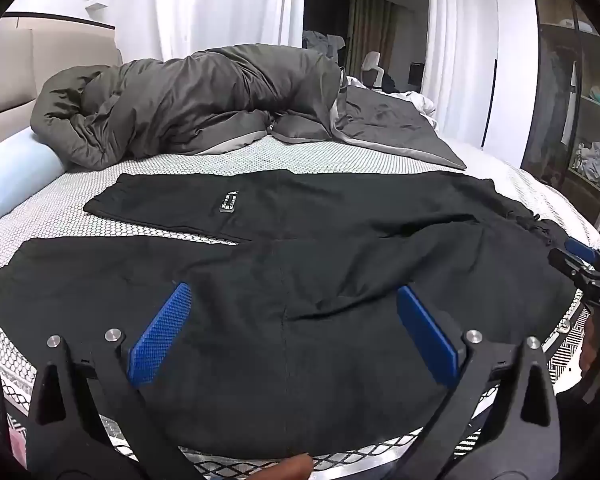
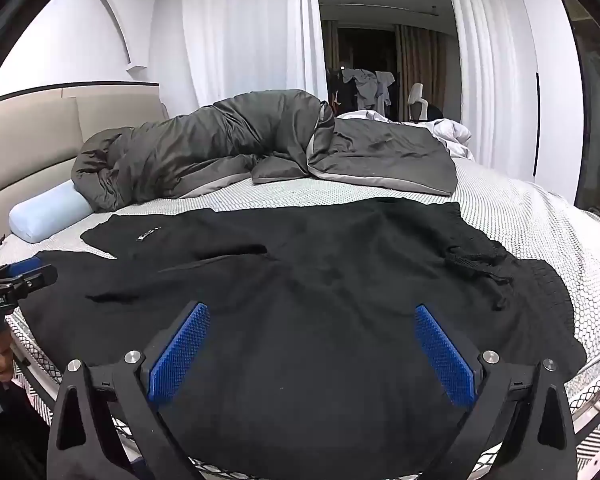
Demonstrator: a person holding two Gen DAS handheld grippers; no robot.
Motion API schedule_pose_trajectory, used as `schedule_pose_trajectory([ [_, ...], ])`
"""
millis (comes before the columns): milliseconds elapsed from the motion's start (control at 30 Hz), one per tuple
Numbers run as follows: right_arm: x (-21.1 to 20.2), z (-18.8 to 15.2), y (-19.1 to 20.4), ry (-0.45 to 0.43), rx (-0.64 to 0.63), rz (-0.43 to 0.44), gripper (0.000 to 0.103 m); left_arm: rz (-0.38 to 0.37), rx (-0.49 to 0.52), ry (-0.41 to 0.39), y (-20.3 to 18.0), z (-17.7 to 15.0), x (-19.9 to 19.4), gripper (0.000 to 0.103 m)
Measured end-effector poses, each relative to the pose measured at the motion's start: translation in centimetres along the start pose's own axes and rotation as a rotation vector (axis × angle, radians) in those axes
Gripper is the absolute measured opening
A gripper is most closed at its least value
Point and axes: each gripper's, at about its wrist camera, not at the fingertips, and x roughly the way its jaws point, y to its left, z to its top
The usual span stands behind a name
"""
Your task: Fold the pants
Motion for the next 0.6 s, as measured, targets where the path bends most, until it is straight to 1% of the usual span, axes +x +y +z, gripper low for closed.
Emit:
schedule_pose_trajectory([
  [267,0.5,0.0,0.2,0.011,-0.003,-0.015,0.103,0.0,-0.002,0.0,0.6,0.3,-1.1,0.102],
  [367,0.5,0.0,0.2,0.014,-0.003,-0.017,0.103,0.005,0.009,0.007,0.2,0.0,-0.1,0.102],
  [600,0.4,0.0,0.2,0.006,-0.003,-0.024,0.103,0.012,0.023,0.015,-0.3,0.0,0.6,0.102],
])
